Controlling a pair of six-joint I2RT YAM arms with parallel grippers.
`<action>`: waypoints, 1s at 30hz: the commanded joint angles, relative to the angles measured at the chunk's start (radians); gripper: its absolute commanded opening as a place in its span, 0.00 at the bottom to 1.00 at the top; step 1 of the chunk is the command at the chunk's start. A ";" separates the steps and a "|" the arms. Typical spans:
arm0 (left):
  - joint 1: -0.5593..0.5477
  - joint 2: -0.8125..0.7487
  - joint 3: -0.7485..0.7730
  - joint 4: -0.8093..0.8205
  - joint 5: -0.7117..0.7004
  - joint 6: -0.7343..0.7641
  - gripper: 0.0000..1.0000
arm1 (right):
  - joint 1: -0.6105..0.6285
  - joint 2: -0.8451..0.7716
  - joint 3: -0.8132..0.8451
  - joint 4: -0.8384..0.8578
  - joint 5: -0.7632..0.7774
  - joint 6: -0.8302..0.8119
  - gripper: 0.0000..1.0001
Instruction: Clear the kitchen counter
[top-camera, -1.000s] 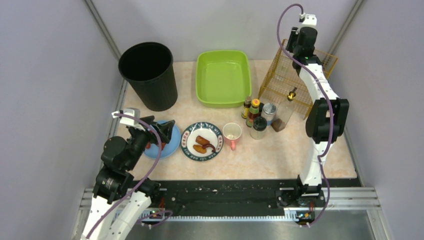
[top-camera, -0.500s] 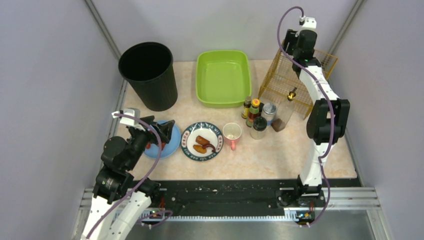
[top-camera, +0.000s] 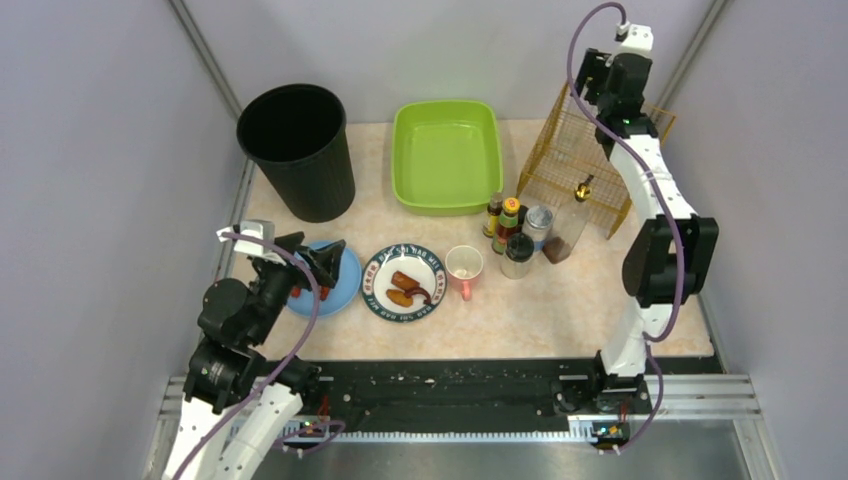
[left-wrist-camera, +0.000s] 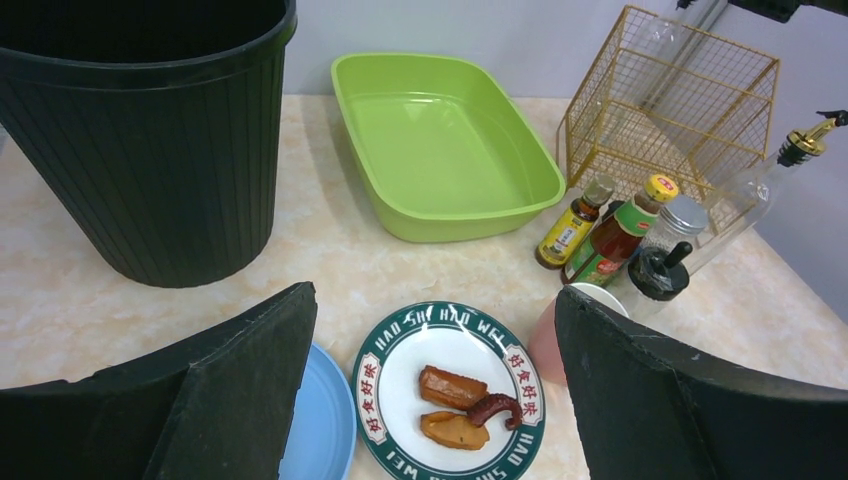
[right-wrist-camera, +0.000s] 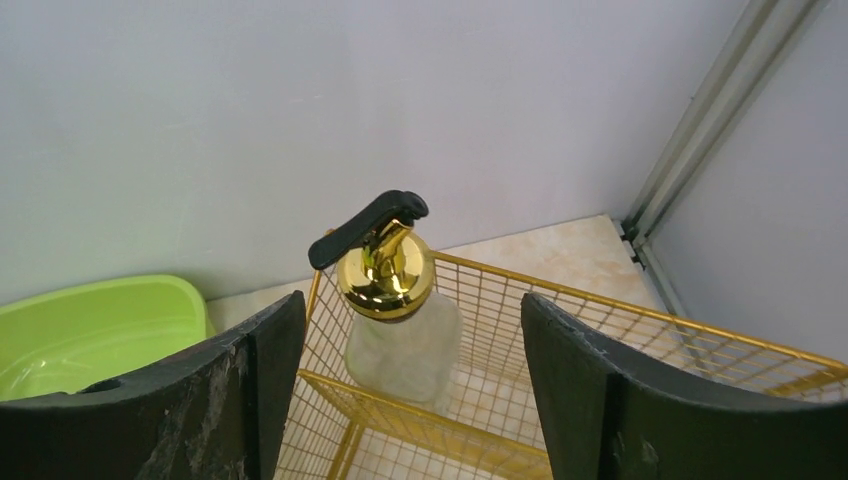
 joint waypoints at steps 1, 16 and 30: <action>0.004 -0.023 0.000 0.029 -0.026 0.015 0.93 | -0.005 -0.117 -0.025 -0.054 0.056 0.027 0.78; 0.002 -0.045 -0.001 0.033 -0.019 0.011 0.93 | 0.001 -0.371 -0.190 -0.170 0.225 0.212 0.99; 0.001 -0.056 -0.005 0.034 -0.023 0.009 0.93 | 0.003 -0.720 -0.459 -0.058 -0.342 0.104 0.99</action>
